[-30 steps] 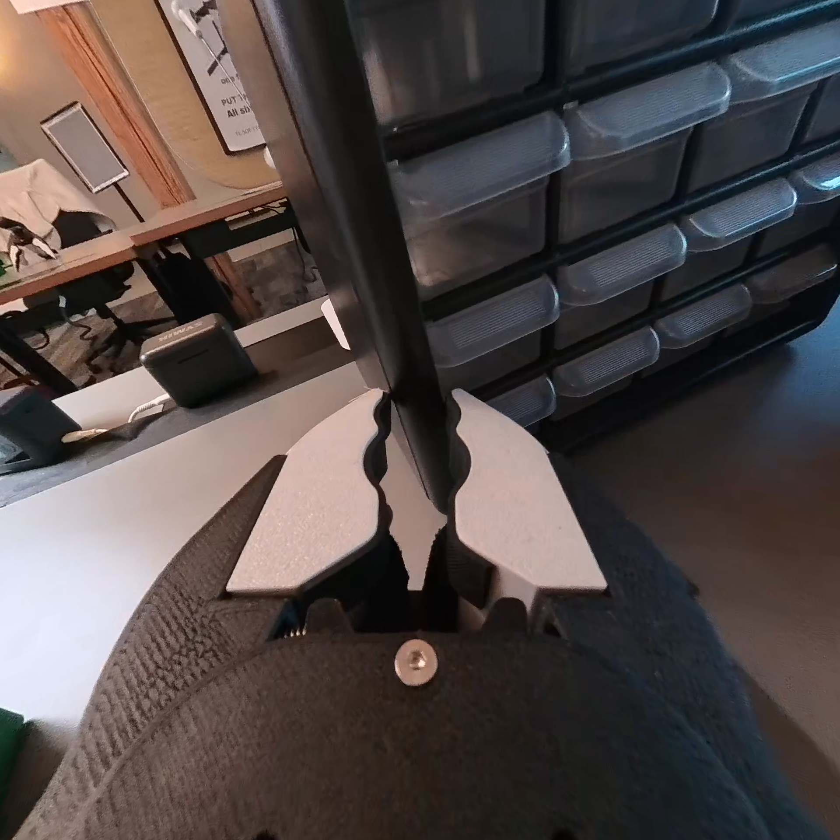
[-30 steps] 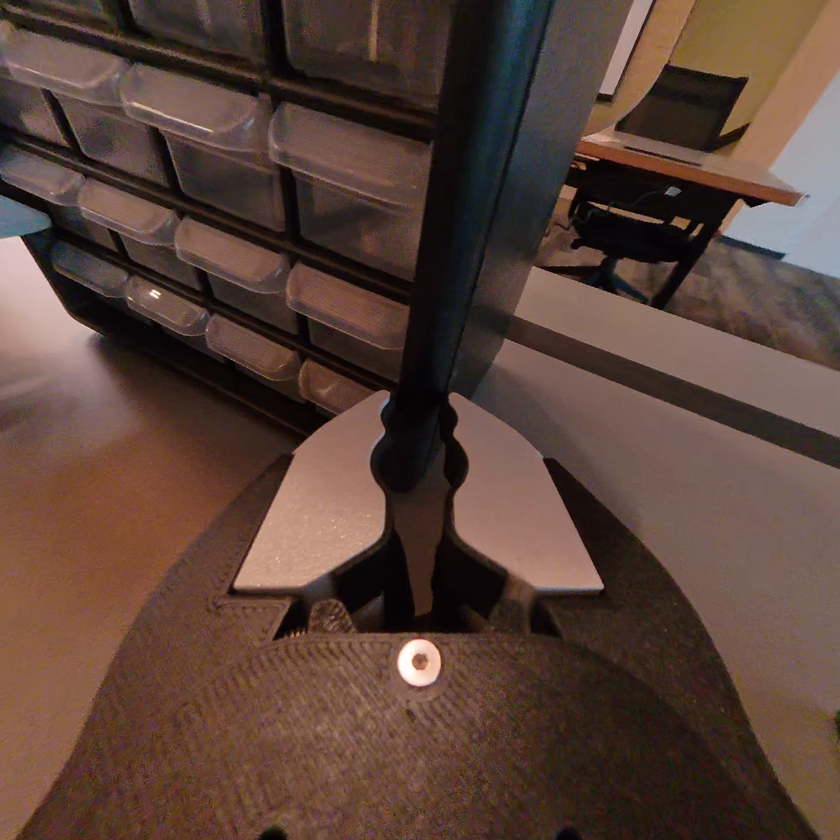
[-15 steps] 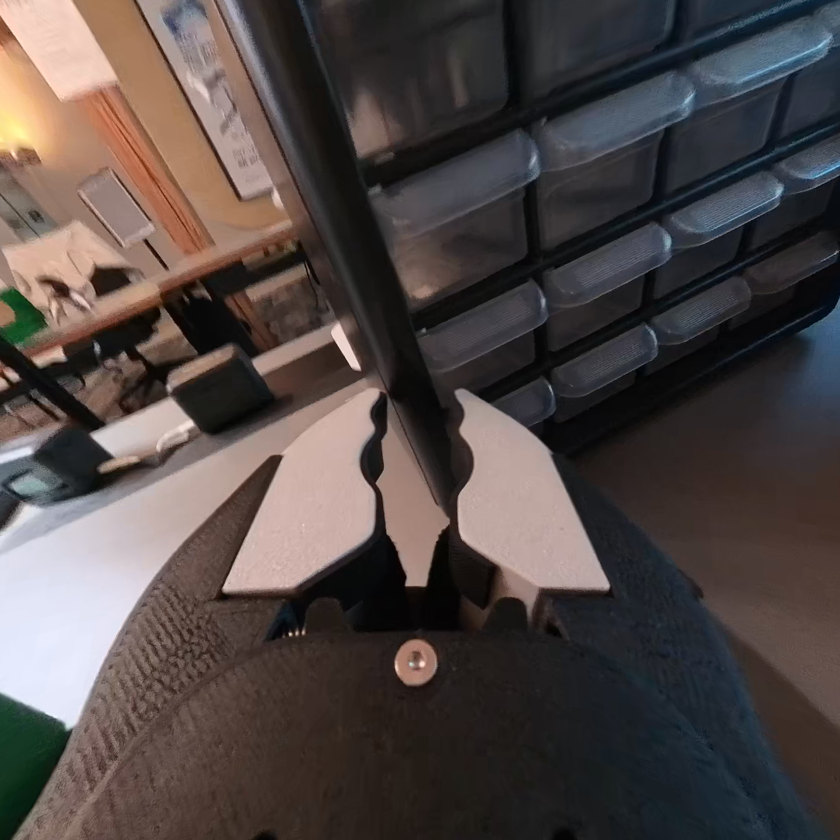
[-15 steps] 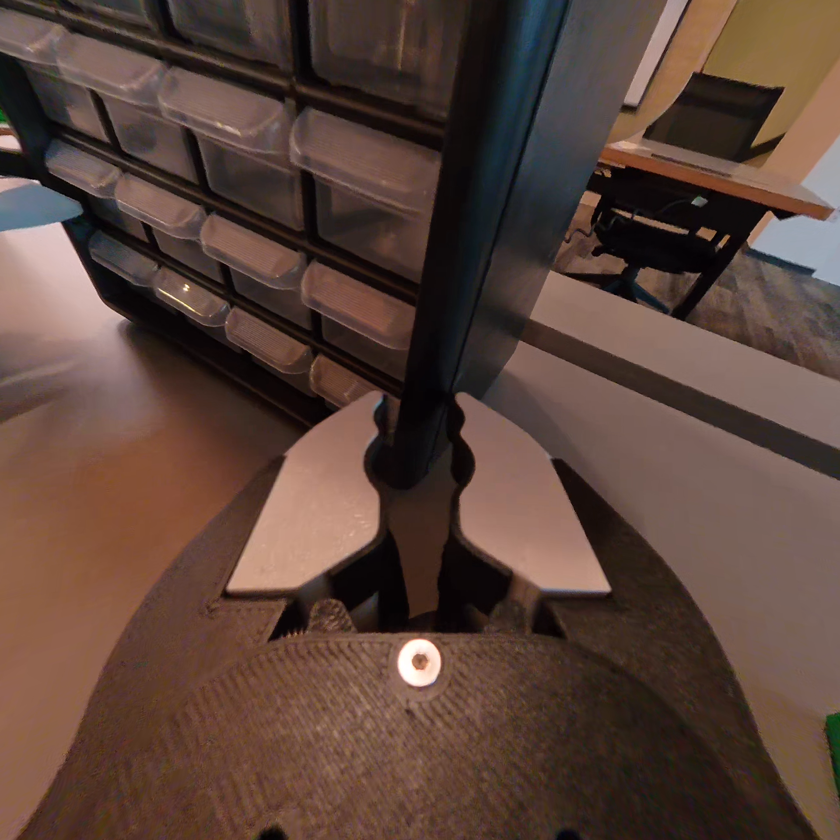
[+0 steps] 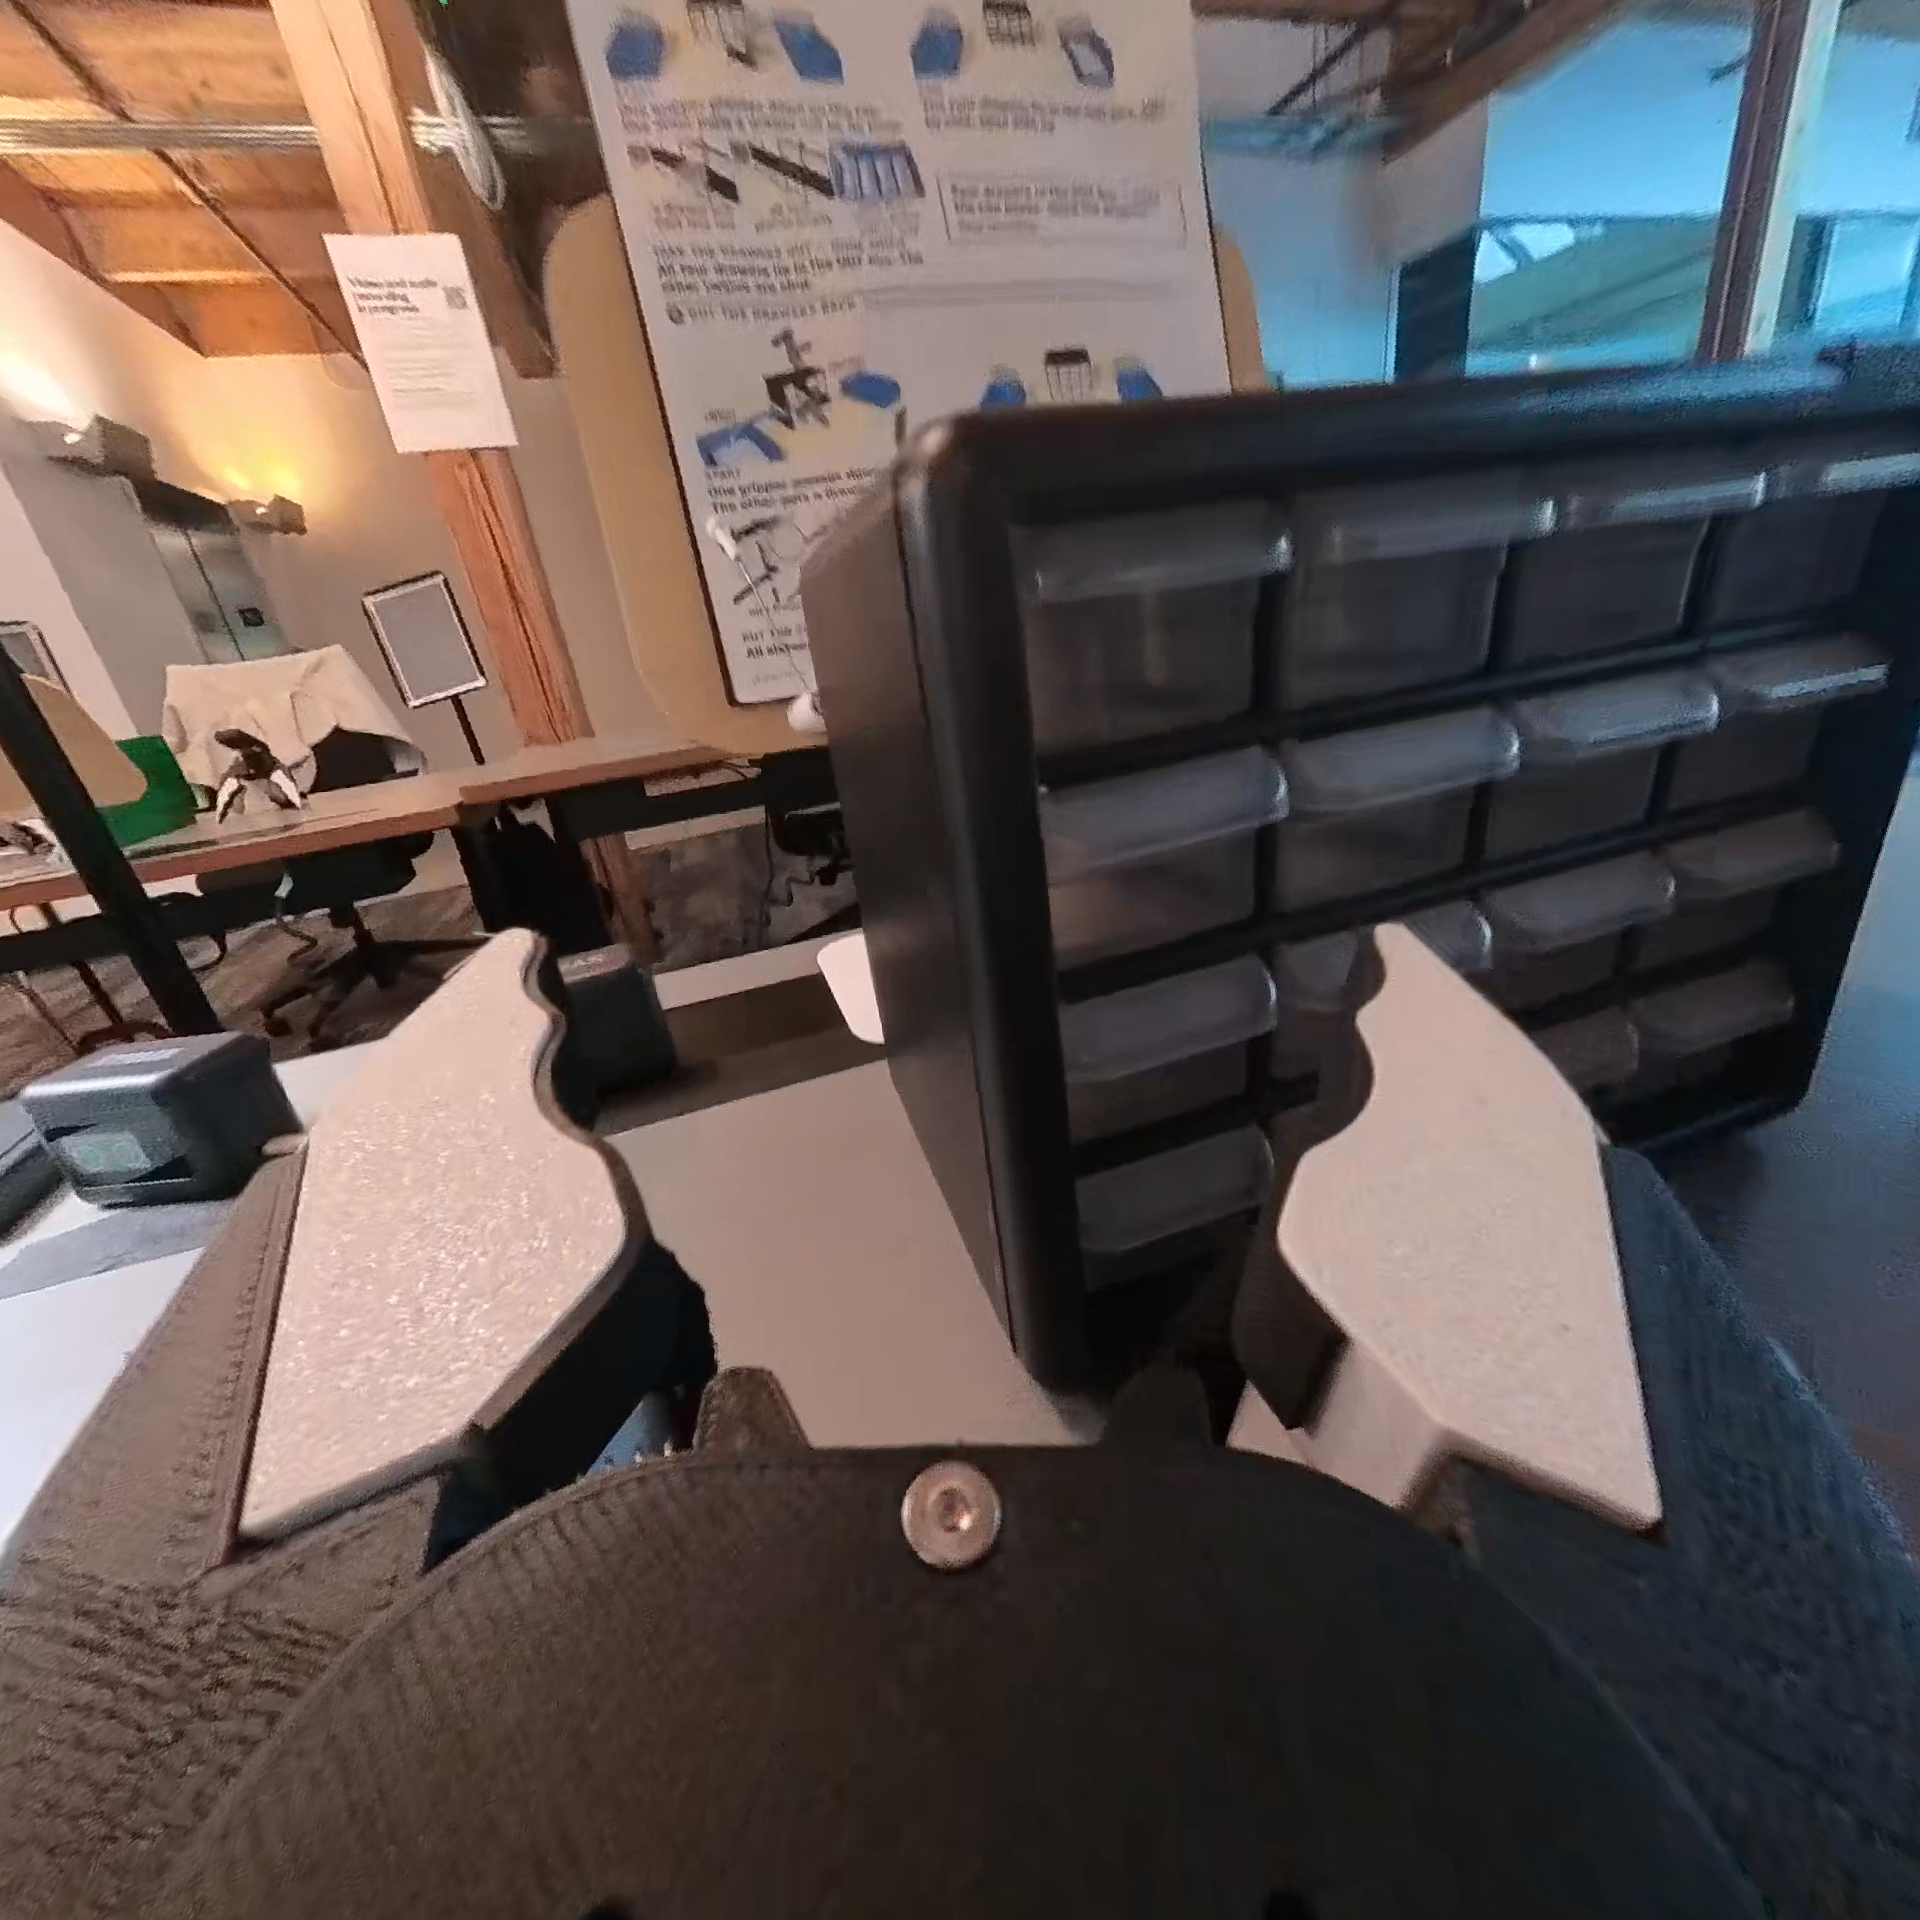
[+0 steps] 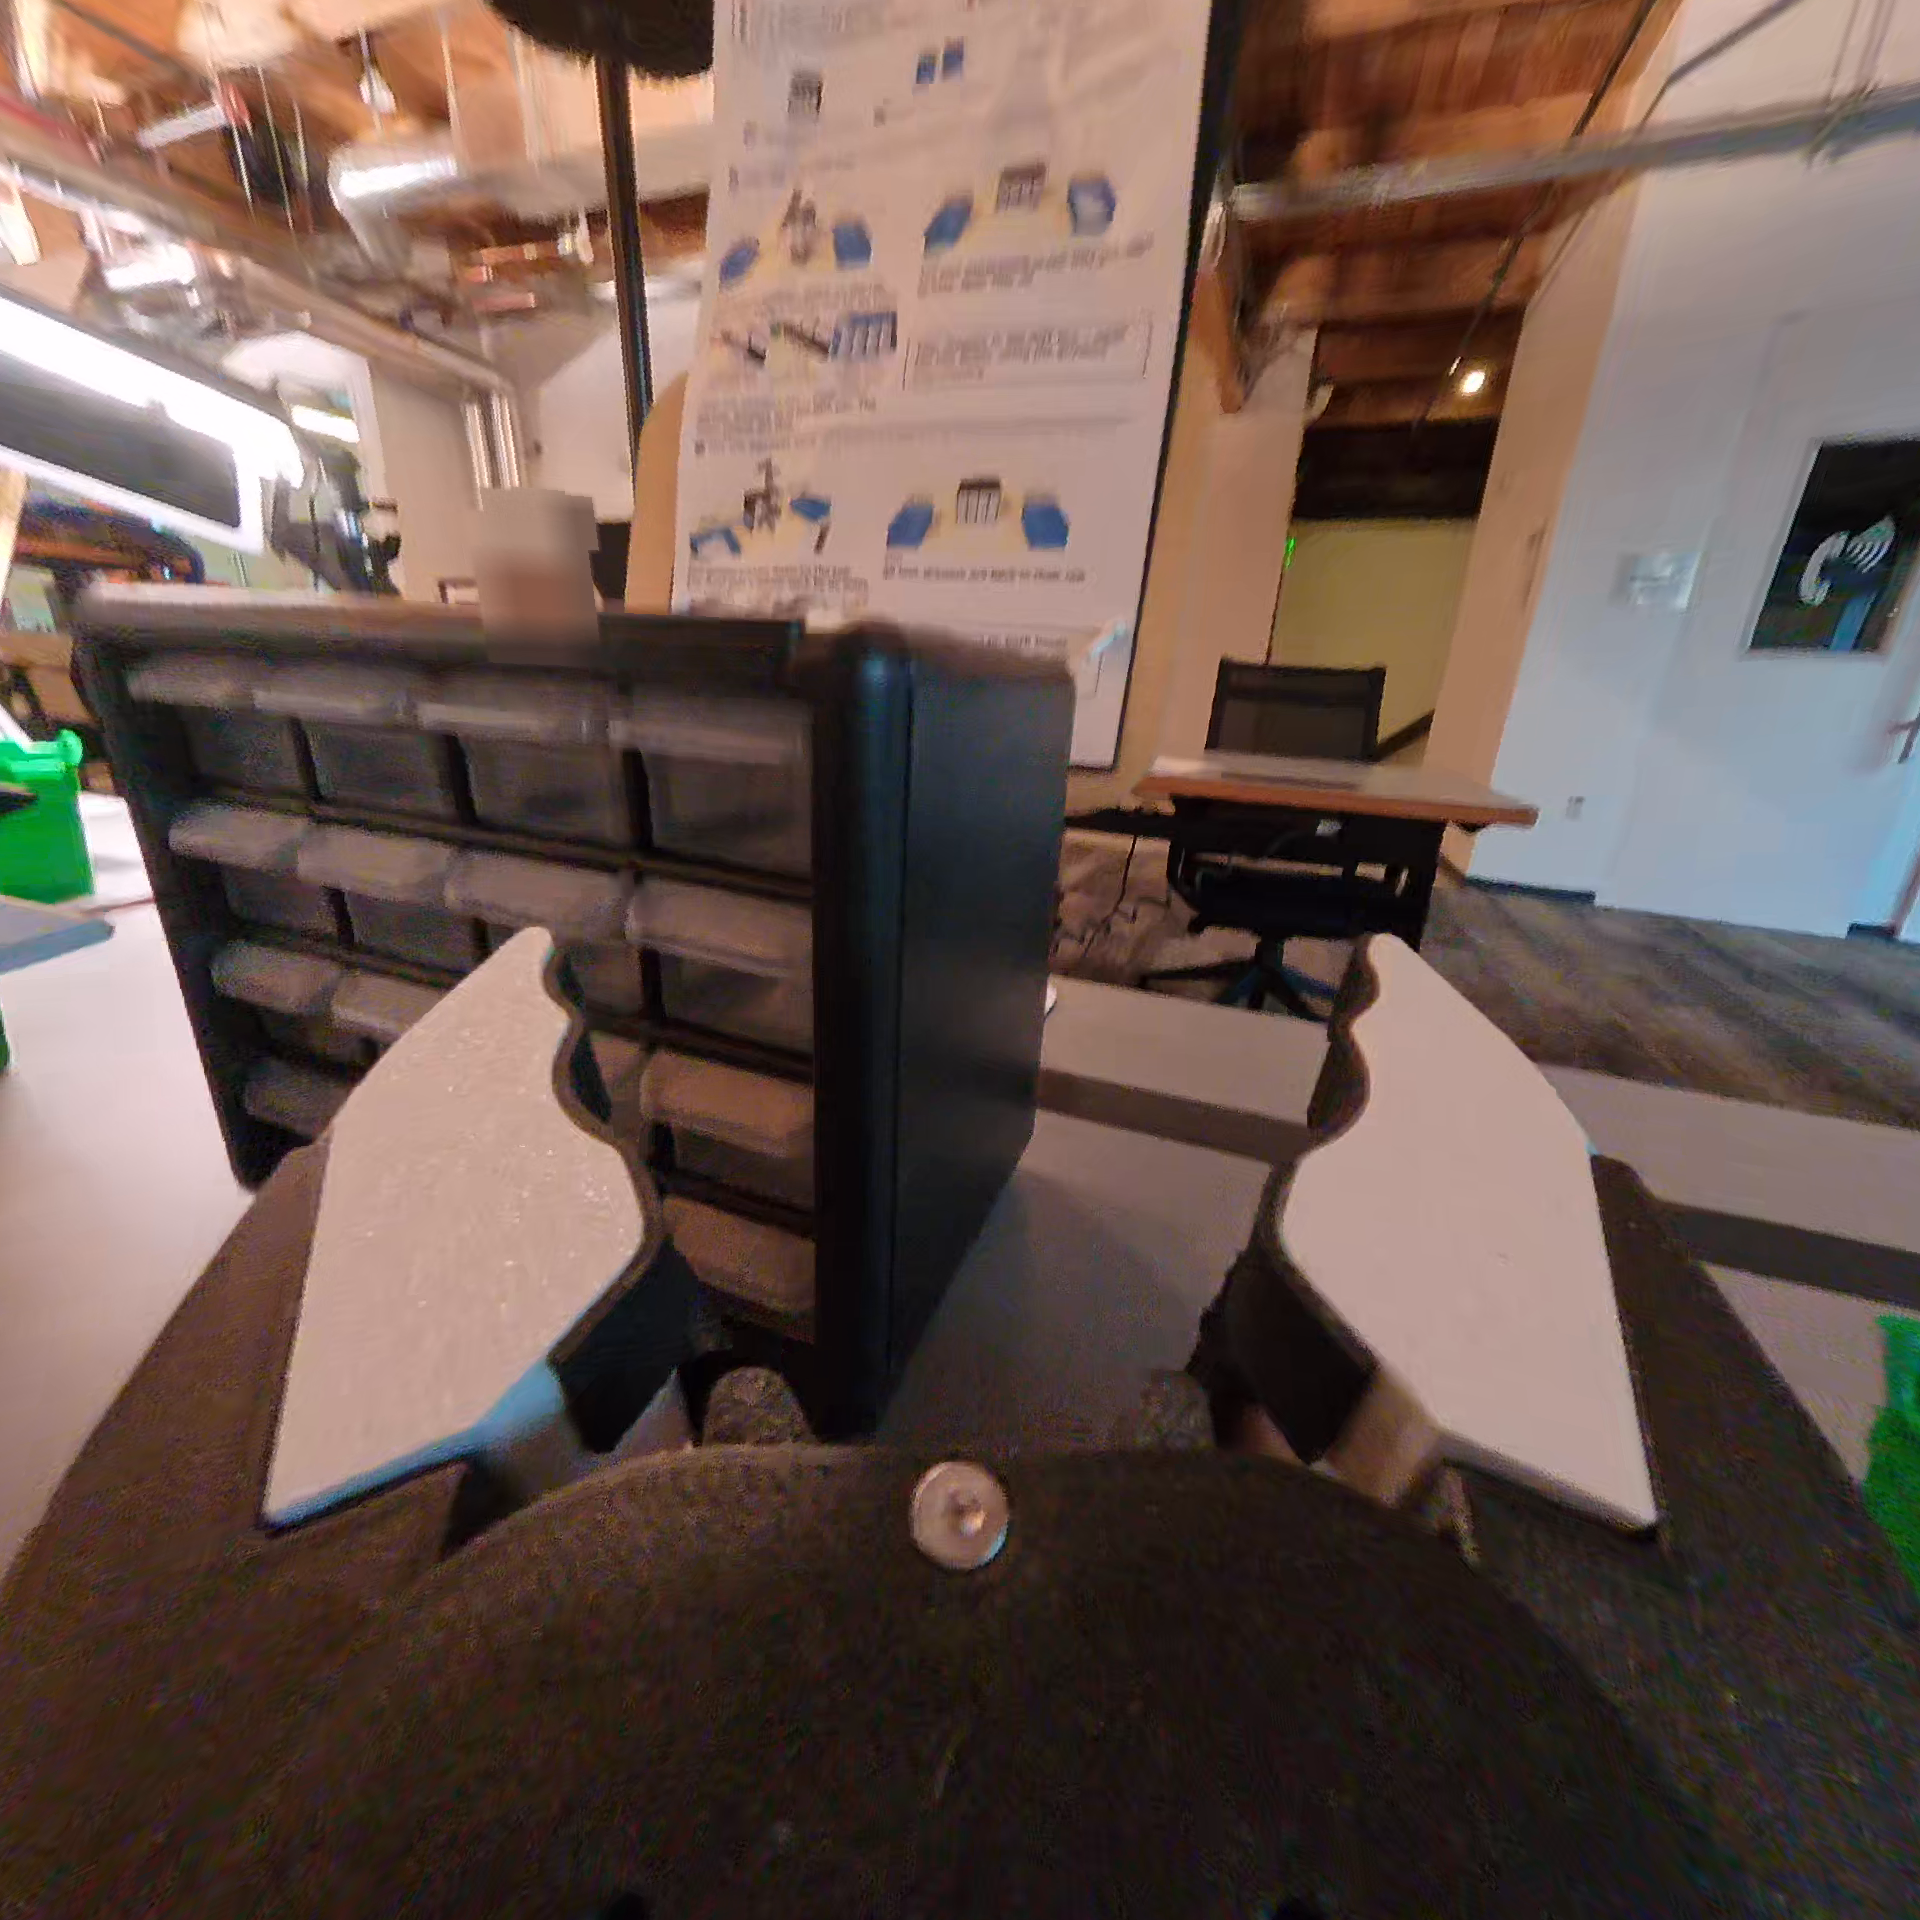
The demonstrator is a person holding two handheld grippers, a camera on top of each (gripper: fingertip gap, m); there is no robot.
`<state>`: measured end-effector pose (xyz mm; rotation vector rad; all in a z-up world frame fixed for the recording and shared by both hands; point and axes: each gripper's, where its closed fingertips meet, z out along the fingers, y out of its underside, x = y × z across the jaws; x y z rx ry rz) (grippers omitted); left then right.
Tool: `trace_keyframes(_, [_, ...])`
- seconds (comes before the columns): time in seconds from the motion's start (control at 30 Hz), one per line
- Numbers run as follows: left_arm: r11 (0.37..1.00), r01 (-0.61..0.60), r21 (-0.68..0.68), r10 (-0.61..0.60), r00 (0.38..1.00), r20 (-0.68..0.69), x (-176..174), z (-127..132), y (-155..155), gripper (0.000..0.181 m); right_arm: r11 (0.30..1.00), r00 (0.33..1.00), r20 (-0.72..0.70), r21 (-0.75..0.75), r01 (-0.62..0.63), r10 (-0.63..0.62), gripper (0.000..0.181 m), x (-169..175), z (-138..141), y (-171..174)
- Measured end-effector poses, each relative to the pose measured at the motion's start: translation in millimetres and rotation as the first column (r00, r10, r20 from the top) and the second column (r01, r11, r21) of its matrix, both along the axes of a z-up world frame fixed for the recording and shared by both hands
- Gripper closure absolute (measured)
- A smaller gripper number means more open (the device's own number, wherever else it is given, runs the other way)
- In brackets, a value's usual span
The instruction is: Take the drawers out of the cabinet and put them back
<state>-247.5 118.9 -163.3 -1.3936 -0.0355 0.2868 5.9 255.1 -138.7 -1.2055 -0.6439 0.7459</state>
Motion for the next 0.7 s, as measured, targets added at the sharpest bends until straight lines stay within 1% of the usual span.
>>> trace_keyframes(0.07, [1.000,0.004,-0.030,-0.006,0.999,-0.047,3.6,-3.9,2.4,0.045,1.000,0.998,0.065,-0.027,-0.006,0.008,0.049,-7.7,-16.9,3.3])
trace_keyframes(0.1, [0.999,0.010,-0.040,-0.012,0.997,-0.071,5.8,-4.6,2.9,0.049,1.000,0.996,0.088,-0.029,-0.006,0.009,0.052,-9.5,-22.5,4.3])
trace_keyframes(0.17, [0.998,0.029,-0.052,-0.034,0.993,-0.112,11.1,-4.9,2.4,0.068,0.999,0.995,0.090,-0.034,-0.028,0.031,0.072,-10.3,-25.4,3.0])
trace_keyframes(0.2, [0.998,0.022,-0.059,-0.031,0.989,-0.147,11.2,-4.7,0.2,0.102,0.999,0.996,0.082,-0.037,-0.015,0.018,0.089,-7.2,-24.1,4.7])
trace_keyframes(0.23, [0.997,0.022,-0.076,-0.037,0.979,-0.199,12.4,-5.3,-2.4,0.180,1.000,0.995,0.101,-0.024,0.013,-0.011,0.133,-2.1,-24.1,7.4])
trace_keyframes(0.27, [0.995,0.049,-0.089,-0.067,0.974,-0.219,17.0,-6.2,-3.2,0.181,0.999,0.990,0.136,0.012,0.037,-0.038,0.181,2.1,-24.2,9.4])
trace_keyframes(0.33, [0.991,0.100,-0.085,-0.116,0.972,-0.206,24.3,-5.6,-2.9,0.181,0.998,0.985,0.163,0.052,0.045,-0.053,0.181,3.1,-23.9,8.9])
trace_keyframes(0.4, [0.990,0.121,-0.079,-0.134,0.970,-0.203,27.0,-6.7,-2.0,0.181,0.998,0.981,0.191,0.043,0.036,-0.043,0.181,-1.4,-29.9,8.8])
trace_keyframes(0.43, [0.989,0.127,-0.072,-0.139,0.968,-0.208,27.6,-7.5,-1.6,0.178,0.999,0.981,0.191,0.037,0.024,-0.031,0.174,-4.2,-32.6,8.0])
trace_keyframes(0.47, [0.990,0.128,-0.063,-0.138,0.969,-0.204,26.9,-7.8,-1.1,0.162,0.999,0.983,0.184,0.030,0.018,-0.023,0.152,-6.7,-34.5,7.9])
trace_keyframes(0.5, [0.990,0.134,-0.049,-0.140,0.975,-0.173,25.7,-7.4,-0.3,0.135,1.000,0.984,0.179,0.010,0.013,-0.014,0.126,-9.2,-37.1,8.6])
trace_keyframes(0.53, [0.987,0.157,-0.036,-0.160,0.981,-0.111,25.5,-7.1,1.2,0.110,1.000,0.983,0.181,-0.025,0.001,0.004,0.106,-12.3,-41.1,9.2])
trace_keyframes(0.57, [0.982,0.185,-0.022,-0.186,0.982,-0.035,25.3,-6.8,3.2,0.085,0.998,0.983,0.184,-0.066,-0.009,0.021,0.099,-14.2,-45.3,10.2])
trace_keyframes(0.6, [0.981,0.196,-0.011,-0.196,0.980,0.026,23.2,-6.5,4.4,0.072,0.995,0.984,0.179,-0.094,-0.011,0.028,0.103,-13.8,-47.7,11.6])
trace_keyframes(0.63, [0.982,0.189,0.006,-0.189,0.981,0.033,19.9,-4.5,2.9,0.079,0.995,0.985,0.172,-0.103,-0.010,0.028,0.134,-11.4,-47.9,12.5])
trace_keyframes(0.67, [0.986,0.164,0.026,-0.163,0.986,-0.014,15.8,-0.8,-1.6,0.116,0.996,0.985,0.174,-0.091,0.011,0.005,0.175,-6.6,-46.9,15.2])
trace_keyframes(0.7, [0.992,0.127,0.026,-0.125,0.989,-0.080,11.3,1.5,-5.9,0.173,0.997,0.984,0.179,-0.077,0.021,-0.007,0.181,-3.9,-45.2,16.8])
